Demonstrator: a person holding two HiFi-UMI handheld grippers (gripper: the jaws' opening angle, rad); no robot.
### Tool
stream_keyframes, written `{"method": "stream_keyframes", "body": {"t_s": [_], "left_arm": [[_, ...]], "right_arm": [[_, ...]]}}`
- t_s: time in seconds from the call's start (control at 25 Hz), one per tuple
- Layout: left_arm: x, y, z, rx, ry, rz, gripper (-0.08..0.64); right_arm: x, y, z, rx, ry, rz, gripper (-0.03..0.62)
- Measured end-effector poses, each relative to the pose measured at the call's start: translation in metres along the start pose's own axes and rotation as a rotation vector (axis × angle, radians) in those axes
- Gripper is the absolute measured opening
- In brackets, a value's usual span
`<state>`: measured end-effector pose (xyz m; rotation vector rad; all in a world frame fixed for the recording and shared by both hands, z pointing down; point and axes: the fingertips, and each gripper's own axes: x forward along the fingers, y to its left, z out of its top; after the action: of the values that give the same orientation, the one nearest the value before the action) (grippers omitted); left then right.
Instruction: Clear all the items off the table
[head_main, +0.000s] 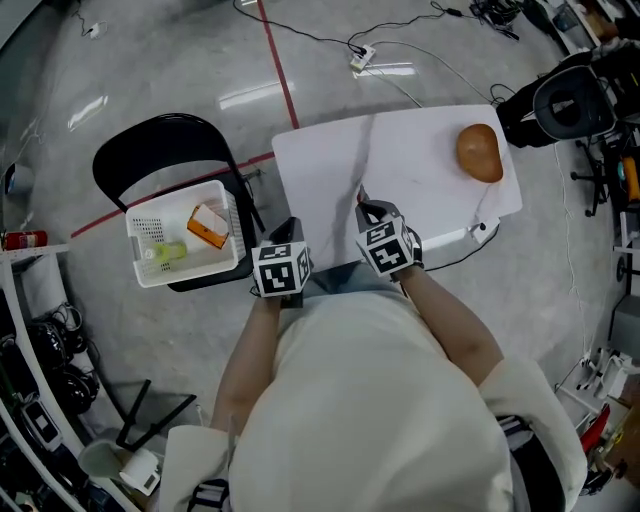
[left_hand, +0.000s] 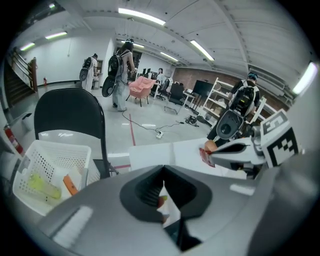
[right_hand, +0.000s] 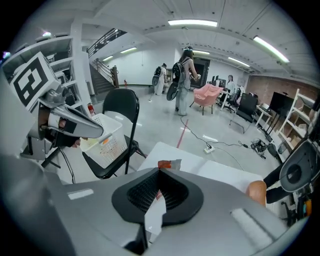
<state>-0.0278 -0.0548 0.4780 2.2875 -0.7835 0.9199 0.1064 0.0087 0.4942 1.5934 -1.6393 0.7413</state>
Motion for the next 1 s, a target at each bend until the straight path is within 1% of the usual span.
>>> {"method": "stream_keyframes", "body": {"t_s": [0.4,1.0], "left_arm": [[-0.041,0.071,-0.020,-0.085,-0.020,0.090,0.009],[-0.087,0.156,-0.052,-0.222,-0.054,0.215,0.008]], "right_arm": [[0.017,0.070,0.043,-0.110,-0.024,0.088,-0.002],[0.049,0.169,0.097,-0.276,-0.053,0.229,-0.002]]}}
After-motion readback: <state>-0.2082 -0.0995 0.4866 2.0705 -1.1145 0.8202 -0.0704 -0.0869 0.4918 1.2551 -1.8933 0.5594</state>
